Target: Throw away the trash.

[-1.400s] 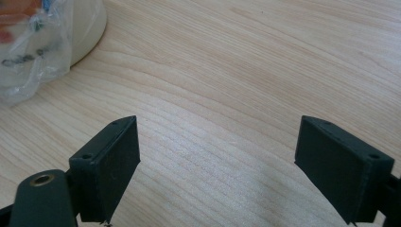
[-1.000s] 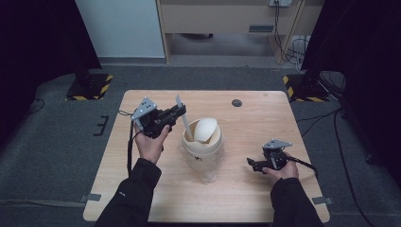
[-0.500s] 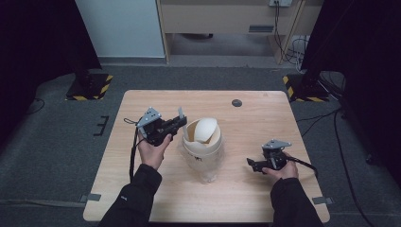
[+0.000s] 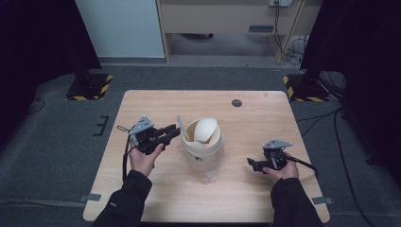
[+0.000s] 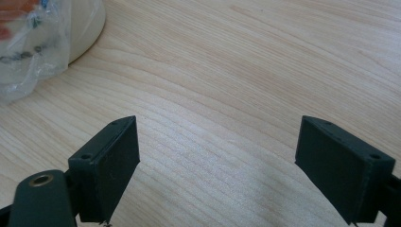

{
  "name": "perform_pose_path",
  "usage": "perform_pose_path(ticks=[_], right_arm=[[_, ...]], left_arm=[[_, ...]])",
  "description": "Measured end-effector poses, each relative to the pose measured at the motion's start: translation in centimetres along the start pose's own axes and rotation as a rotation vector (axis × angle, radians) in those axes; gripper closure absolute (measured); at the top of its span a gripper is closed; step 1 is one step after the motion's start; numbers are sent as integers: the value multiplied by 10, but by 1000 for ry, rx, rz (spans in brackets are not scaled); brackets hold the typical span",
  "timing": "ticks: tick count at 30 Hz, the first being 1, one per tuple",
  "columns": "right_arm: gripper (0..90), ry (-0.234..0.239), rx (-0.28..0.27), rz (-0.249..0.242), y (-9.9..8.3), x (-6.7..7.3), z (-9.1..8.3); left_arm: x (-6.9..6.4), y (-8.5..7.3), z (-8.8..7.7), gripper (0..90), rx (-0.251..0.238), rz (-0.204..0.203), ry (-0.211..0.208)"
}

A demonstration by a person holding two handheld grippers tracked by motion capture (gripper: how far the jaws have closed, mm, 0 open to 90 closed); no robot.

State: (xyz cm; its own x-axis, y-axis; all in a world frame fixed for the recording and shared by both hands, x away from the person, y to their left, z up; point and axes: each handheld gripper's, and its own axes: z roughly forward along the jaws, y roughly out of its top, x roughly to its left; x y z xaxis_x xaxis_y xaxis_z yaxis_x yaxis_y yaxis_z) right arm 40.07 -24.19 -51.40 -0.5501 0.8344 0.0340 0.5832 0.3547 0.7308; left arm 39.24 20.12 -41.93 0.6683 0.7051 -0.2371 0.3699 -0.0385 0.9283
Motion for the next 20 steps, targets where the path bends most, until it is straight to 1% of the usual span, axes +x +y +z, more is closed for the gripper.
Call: perform_pose_path(ticks=[1,2,3,4,5,6,7,8,9,10,11,12,13,14,15,16,17,18,20], right_arm=[[145,-1,0,1,0,0,0],[144,-1,1,2,0,0,0],[144,-2,0,-1,0,0,0],[143,-3,0,1,-1,-1,0],[143,-3,0,1,-1,-1,0],[142,-5,2,2,-1,-1,0],[142,-6,3,5,-1,-1,0],[142,-6,3,5,-1,-1,0],[142,-7,6,9,-2,-1,0],[140,-12,12,6,-2,-2,0],[140,-12,12,6,-2,-2,0],[137,-15,16,6,-3,-2,1],[135,-22,24,3,-3,-3,1],[132,-36,34,-5,-4,-4,1],[130,-42,41,-4,-4,-4,1],[130,-42,41,-4,-4,-4,1],[128,-48,44,-3,-5,-5,1],[124,-51,46,1,-6,-6,1],[116,-59,52,4,-7,-8,2]], left_arm=[[2,-3,-5,651,6,-1,5],[4,-7,-10,597,16,1,12],[9,-16,-21,567,48,13,39],[12,-23,-26,532,70,15,56],[12,-23,-26,480,70,15,56],[17,-31,-31,433,99,17,84],[21,-37,-35,399,115,15,103],[26,-44,-38,399,148,3,126],[32,-51,-42,355,183,1,155],[38,-58,-44,252,211,-4,180],[44,-64,-46,252,247,-17,206],[52,-70,-48,206,282,-37,246],[56,-74,-49,178,303,-51,269],[65,-82,-51,152,355,-57,315],[69,-86,-51,148,383,-51,329],[69,-86,-51,143,383,-51,329],[73,-89,-53,143,412,-46,350],[75,-91,-53,142,428,-39,370],[78,-94,-54,122,450,-36,388]])
